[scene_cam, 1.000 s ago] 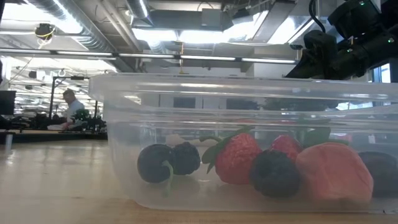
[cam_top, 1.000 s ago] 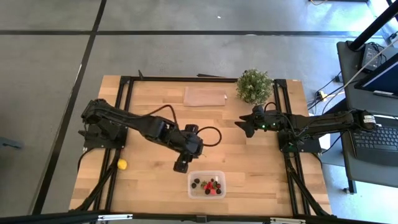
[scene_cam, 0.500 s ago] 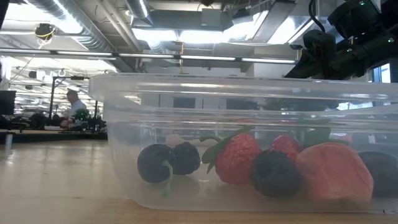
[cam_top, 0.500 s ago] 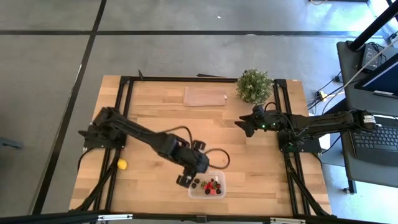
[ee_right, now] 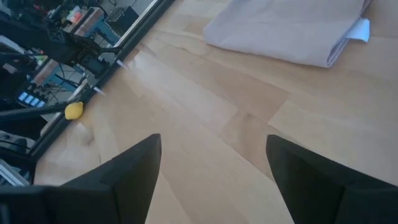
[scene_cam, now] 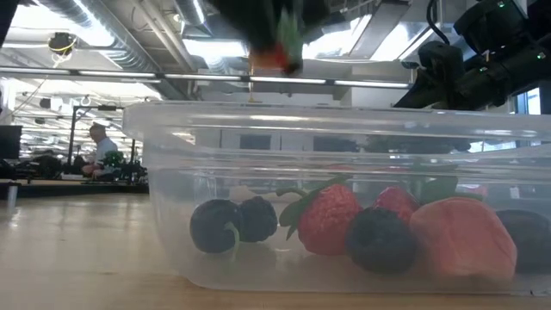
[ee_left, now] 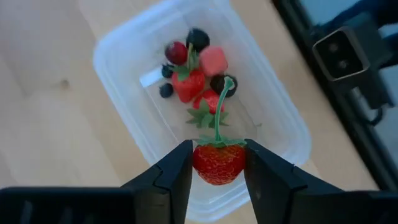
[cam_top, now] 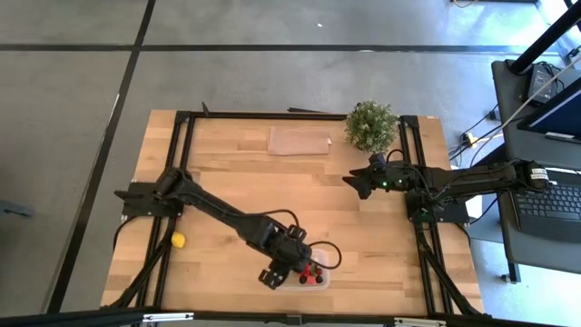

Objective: Pick and placing Produce into tupperware
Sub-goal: Put the strawberry into the transparent container, then put the lemon into the transparent container

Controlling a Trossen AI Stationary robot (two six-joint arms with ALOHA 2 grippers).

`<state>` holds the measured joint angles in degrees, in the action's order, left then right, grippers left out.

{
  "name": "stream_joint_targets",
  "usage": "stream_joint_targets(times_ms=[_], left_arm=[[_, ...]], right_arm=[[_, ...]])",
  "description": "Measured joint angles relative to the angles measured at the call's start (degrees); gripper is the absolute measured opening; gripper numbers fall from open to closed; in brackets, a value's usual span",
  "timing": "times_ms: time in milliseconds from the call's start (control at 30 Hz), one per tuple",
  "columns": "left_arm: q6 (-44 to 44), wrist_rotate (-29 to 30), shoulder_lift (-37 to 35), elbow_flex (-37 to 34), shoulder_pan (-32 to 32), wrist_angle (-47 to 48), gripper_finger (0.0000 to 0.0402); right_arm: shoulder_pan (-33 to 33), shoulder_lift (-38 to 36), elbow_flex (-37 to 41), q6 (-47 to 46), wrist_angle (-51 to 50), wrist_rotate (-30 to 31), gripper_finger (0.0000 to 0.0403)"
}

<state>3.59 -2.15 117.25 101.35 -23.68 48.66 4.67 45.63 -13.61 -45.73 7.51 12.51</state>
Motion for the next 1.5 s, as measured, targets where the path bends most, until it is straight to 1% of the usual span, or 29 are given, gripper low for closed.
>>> stream_joint_targets(times_ms=[67,200,300,367,500,600,733,900,1067,1267,1500], left_arm=[[0.0,0.1,1.6,0.0,-0.1,0.2,0.0128],[0.8,0.5,3.6,0.0,-0.4,0.2,0.0109],[1.1,1.3,4.9,0.1,-0.4,0.2,0.0107],[0.5,1.6,5.2,0.1,-0.4,0.2,0.0117],[-0.3,2.1,5.2,0.1,-0.2,0.1,0.0157],[-0.3,2.1,4.9,0.1,-0.1,-0.1,0.0178],[-0.3,3.3,4.9,0.1,-0.1,-0.2,0.0191],[0.4,5.0,4.3,0.1,0.1,1.3,0.0191],[-1.1,8.5,-1.3,0.1,1.2,9.2,0.0187],[-7.1,10.3,-11.3,0.1,3.3,17.3,0.0191],[-19.1,12.1,-22.5,0.1,4.2,25.1,0.0191]], right_arm=[[0.0,0.0,0.0,-0.7,-0.1,0.0,0.0291],[0.0,0.0,0.0,-0.7,-0.1,0.0,0.0291],[0.0,0.0,0.0,-0.7,-0.1,0.0,0.0291],[0.0,0.0,0.0,-0.7,-0.2,0.0,0.0291],[0.0,0.0,0.0,-0.6,-0.2,0.0,0.0291],[0.0,0.0,0.0,-0.5,-0.2,0.0,0.0291],[0.0,0.0,0.0,-0.5,-0.4,0.0,0.0291],[0.0,0.0,0.0,-0.5,-2.4,0.0,0.0291],[0.0,0.0,0.0,-1.3,-4.3,0.0,0.0291],[0.0,0.0,0.0,-2.0,-4.5,0.0,0.0291],[0.0,0.0,0.0,-3.5,-4.2,0.0,0.0291]])
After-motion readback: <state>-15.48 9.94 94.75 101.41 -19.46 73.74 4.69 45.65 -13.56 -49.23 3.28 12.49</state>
